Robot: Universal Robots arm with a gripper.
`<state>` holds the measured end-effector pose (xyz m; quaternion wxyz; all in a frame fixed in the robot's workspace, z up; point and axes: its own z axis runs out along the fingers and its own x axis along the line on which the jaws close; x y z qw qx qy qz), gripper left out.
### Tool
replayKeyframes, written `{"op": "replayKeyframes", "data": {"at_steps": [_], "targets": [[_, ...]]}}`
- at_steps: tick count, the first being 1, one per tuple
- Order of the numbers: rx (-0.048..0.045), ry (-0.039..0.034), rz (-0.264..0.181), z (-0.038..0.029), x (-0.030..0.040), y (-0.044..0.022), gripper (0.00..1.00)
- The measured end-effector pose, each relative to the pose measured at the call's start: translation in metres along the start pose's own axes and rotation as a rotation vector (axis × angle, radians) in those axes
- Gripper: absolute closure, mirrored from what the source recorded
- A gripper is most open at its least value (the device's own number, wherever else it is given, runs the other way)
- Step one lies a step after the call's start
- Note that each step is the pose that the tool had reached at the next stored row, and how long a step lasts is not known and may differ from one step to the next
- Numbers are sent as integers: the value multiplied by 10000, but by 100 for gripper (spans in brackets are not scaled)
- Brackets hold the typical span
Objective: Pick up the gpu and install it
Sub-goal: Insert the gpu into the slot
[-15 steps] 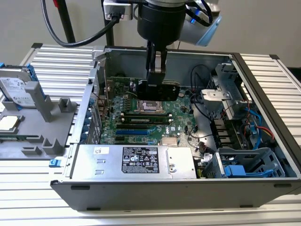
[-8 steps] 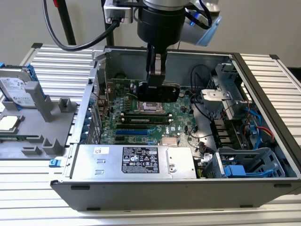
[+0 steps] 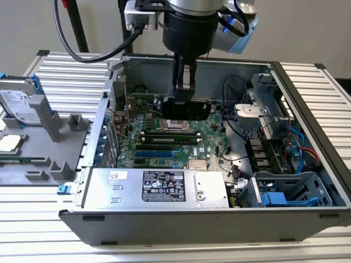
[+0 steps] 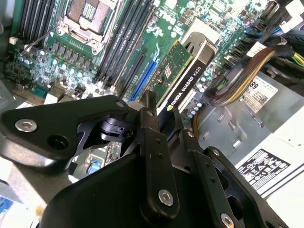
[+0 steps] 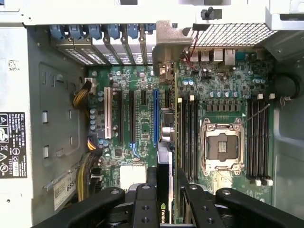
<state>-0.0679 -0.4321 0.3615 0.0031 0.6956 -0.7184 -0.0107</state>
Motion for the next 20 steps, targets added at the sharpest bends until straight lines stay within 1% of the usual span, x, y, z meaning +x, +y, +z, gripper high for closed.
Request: {"op": "replayKeyframes", "data": {"at_steps": [10,20], "targets": [[0,0,0,33,-1,-56,100],[2,0,0,44,-1,-61,100]]}}
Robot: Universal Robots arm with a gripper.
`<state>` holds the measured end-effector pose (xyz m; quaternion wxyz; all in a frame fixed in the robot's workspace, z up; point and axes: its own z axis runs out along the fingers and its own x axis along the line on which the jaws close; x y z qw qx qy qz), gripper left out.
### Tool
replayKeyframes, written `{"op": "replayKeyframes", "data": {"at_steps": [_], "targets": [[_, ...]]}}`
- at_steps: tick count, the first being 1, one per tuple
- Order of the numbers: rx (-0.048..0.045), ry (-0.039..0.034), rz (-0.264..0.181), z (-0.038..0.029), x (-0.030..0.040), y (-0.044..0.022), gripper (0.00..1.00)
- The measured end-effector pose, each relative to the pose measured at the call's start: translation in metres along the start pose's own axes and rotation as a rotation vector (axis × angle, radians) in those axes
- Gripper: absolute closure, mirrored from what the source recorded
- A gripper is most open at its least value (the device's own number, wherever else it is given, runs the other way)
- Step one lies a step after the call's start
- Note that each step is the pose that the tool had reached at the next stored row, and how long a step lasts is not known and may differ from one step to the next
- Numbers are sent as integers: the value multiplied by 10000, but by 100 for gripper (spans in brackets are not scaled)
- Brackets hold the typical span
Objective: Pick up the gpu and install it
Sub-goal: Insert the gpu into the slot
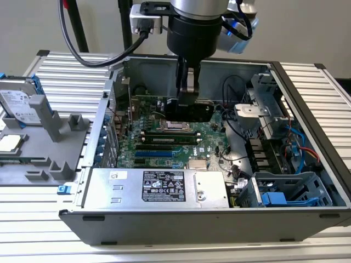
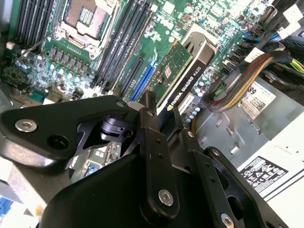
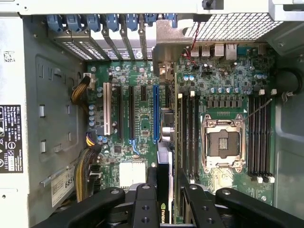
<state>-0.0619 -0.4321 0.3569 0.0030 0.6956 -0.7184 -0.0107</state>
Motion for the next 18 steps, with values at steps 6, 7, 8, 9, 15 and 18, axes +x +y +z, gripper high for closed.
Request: {"op": "replayKeyframes", "data": {"at_steps": [6,7,8,9,15,18], "targets": [[49,-1,-1,19,0,0,100],[58,-1,-1,21,0,0,100],[64,-1,-1,24,0,-1,100],[71,-2,-1,26,0,-1,100],[81,2,-1,37,0,-1,100],[81,15,-2,40,1,-1,100]]}}
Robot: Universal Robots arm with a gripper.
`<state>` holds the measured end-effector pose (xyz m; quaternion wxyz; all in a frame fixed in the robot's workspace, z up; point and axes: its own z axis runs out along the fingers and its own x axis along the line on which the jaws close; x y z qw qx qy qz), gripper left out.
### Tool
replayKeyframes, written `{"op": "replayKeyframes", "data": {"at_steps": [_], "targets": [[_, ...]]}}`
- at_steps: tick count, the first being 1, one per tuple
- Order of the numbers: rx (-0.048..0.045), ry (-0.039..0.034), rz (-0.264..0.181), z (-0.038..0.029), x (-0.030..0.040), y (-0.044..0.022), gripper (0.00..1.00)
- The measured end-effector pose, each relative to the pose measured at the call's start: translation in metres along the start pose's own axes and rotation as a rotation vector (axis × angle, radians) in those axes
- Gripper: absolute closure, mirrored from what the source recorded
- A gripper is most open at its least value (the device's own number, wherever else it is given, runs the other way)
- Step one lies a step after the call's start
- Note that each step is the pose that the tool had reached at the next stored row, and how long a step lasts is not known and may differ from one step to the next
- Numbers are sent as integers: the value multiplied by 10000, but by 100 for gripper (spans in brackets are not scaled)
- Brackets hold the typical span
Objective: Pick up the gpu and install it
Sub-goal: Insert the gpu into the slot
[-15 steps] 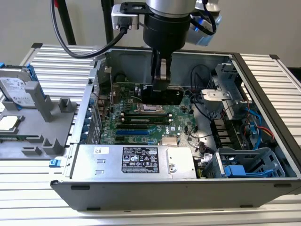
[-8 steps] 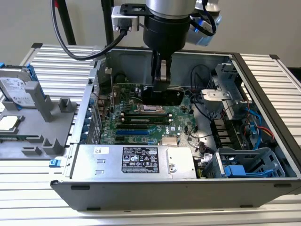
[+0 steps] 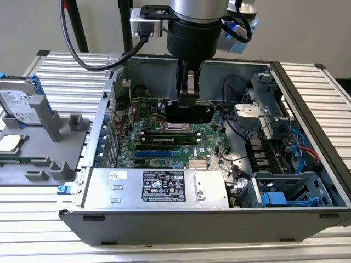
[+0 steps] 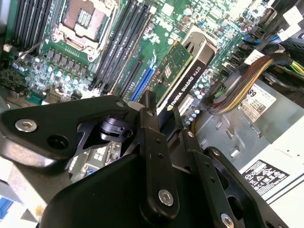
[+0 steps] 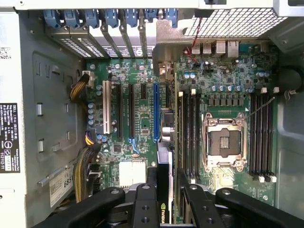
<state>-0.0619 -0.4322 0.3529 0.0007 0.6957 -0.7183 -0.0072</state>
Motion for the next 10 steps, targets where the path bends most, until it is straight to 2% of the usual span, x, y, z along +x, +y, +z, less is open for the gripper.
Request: {"op": "replayKeyframes", "data": {"at_steps": [10], "targets": [[1,4,1,20,0,0,100]]}}
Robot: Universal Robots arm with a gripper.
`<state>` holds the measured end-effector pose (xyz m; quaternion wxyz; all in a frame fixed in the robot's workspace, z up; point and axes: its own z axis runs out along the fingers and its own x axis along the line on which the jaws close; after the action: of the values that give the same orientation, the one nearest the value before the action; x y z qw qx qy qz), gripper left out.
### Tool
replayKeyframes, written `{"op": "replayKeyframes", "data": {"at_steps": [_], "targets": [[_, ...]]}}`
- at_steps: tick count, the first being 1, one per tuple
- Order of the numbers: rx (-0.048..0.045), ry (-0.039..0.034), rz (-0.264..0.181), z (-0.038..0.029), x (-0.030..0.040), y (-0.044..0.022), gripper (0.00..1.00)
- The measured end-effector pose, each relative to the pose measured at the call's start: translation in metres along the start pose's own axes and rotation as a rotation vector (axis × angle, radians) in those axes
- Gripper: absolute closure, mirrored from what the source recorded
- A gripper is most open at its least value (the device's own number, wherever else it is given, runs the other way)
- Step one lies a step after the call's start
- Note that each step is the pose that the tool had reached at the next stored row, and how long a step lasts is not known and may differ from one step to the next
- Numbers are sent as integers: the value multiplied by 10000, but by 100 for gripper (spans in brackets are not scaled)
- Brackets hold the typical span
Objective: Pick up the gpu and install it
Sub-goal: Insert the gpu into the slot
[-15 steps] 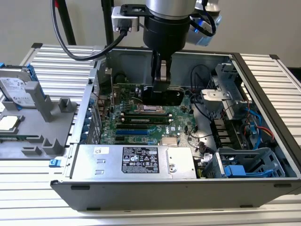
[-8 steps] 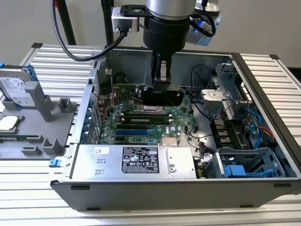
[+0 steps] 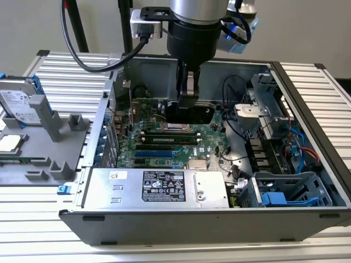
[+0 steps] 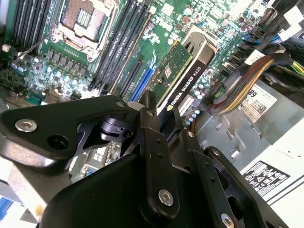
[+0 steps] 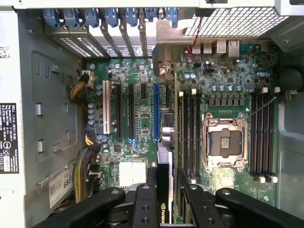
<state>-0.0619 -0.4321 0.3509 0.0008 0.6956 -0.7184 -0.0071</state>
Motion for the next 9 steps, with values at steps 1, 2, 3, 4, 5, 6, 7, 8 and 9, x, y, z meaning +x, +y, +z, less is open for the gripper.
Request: {"op": "replayKeyframes", "data": {"at_steps": [1,2,3,4,5,6,7,8,9], "targets": [[0,0,0,3,0,0,100],[0,1,0,5,0,0,100],[0,1,0,7,0,0,100],[0,0,0,9,0,0,100],[0,1,0,11,0,0,100],[0,1,0,16,0,0,100],[1,0,0,16,0,0,100],[1,0,0,16,0,0,100],[1,0,0,16,0,0,100]]}}
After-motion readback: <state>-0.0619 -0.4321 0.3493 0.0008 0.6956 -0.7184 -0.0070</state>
